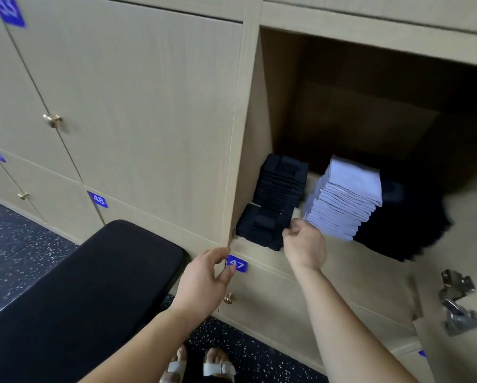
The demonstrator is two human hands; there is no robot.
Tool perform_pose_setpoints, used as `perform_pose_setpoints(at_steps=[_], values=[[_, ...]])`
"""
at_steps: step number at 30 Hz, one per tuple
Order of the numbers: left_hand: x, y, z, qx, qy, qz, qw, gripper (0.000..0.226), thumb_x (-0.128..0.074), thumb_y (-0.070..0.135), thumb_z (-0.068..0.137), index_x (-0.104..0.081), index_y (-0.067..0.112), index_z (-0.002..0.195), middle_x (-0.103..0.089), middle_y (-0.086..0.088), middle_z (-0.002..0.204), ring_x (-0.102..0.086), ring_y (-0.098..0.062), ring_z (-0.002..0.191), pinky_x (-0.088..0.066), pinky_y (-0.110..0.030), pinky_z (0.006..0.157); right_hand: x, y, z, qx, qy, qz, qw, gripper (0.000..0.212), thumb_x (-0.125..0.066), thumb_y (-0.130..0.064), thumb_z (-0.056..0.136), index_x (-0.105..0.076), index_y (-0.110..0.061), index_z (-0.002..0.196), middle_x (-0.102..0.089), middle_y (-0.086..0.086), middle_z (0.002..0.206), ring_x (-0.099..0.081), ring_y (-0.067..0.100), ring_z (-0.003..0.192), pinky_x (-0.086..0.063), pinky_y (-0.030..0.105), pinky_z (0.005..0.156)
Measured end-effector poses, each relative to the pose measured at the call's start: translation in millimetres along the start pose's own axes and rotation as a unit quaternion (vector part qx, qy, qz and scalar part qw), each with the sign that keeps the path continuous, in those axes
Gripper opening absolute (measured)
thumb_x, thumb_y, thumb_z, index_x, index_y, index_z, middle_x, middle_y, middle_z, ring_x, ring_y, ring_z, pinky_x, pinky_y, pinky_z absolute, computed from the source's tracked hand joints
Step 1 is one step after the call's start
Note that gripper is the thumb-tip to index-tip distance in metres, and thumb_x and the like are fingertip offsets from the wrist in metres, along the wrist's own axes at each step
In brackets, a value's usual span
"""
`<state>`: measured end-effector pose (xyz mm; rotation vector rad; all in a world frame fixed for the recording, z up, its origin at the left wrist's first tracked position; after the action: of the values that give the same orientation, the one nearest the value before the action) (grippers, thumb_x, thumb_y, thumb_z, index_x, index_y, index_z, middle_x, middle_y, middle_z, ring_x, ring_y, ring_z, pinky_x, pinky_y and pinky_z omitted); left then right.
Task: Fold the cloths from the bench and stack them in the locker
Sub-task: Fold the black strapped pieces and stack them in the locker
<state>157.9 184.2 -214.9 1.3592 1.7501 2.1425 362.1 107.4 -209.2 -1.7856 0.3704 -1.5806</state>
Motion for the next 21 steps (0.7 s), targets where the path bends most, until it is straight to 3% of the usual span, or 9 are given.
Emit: perform_pose_setpoints(at_steps=[5, 8, 12, 15, 21], values=[[28.9, 7.2, -33.8, 0.003, 0.005, 0.023, 1.000, 0.039, -0.062, 0.034, 0.093, -0.057, 0.024, 0.131, -0.062, 0.014, 0.123, -0.054, -0.006, 0.119, -0.041, -0.025, 0.103, 14.7, -15.9, -54.2, 0.046, -0.076, -0.002, 0.996, 0.049, -0.058, -0.026, 0.088, -0.052, -0.024, 0.137, -0.065, -0.006, 0.125, -0.059, 0.017, 0.116, -0.046, 0.029, 0.093], [50.6, 8.7, -61.7, 0.009, 0.014, 0.039, 0.999, 0.043, -0.062, 0.033, 0.093, -0.056, 0.020, 0.134, -0.062, 0.010, 0.126, -0.056, -0.009, 0.120, -0.043, -0.029, 0.104, 20.4, -29.3, -96.6, 0.082, -0.121, -0.033, 0.989, 0.048, -0.058, -0.028, 0.087, -0.054, -0.022, 0.135, -0.063, 0.000, 0.129, -0.057, 0.021, 0.119, -0.047, 0.034, 0.096], [88.6, 1.4, -105.7, 0.023, 0.041, 0.062, 0.997, 0.046, -0.064, 0.031, 0.092, -0.056, 0.018, 0.135, -0.062, 0.005, 0.131, -0.056, -0.012, 0.122, -0.042, -0.027, 0.104, 27.0, -53.7, -157.3, 0.145, -0.144, -0.067, 0.977, 0.032, -0.057, -0.029, 0.088, -0.063, -0.017, 0.116, -0.066, 0.003, 0.117, -0.059, 0.027, 0.110, -0.049, 0.032, 0.089], [126.2, -13.7, -142.4, 0.041, 0.076, 0.063, 0.994, 0.047, -0.066, 0.031, 0.091, -0.056, 0.018, 0.135, -0.062, 0.004, 0.131, -0.056, -0.013, 0.122, -0.042, -0.028, 0.105, 26.8, -78.9, -201.3, 0.193, -0.161, -0.063, 0.966, 0.045, -0.057, -0.035, 0.090, -0.056, -0.019, 0.132, -0.061, -0.002, 0.131, -0.056, 0.021, 0.119, -0.048, 0.033, 0.095], [202.9, -65.0, -228.8, 0.095, 0.162, 0.074, 0.980, 0.046, -0.067, 0.032, 0.090, -0.057, 0.019, 0.133, -0.063, 0.005, 0.128, -0.057, -0.013, 0.118, -0.043, -0.030, 0.104, 10.4, -129.5, -297.6, 0.296, -0.212, -0.051, 0.930, 0.051, -0.056, -0.035, 0.090, -0.050, -0.025, 0.139, -0.056, -0.006, 0.137, -0.052, 0.017, 0.126, -0.042, 0.030, 0.097]])
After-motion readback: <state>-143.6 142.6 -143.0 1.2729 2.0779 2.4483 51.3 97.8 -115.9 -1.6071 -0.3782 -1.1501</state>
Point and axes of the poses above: each hand's wrist, its own z-axis towards the middle knuckle, its own x-axis out of the back of the hand, y = z × x, the point moved 3 cm from there along z, towards the middle knuckle
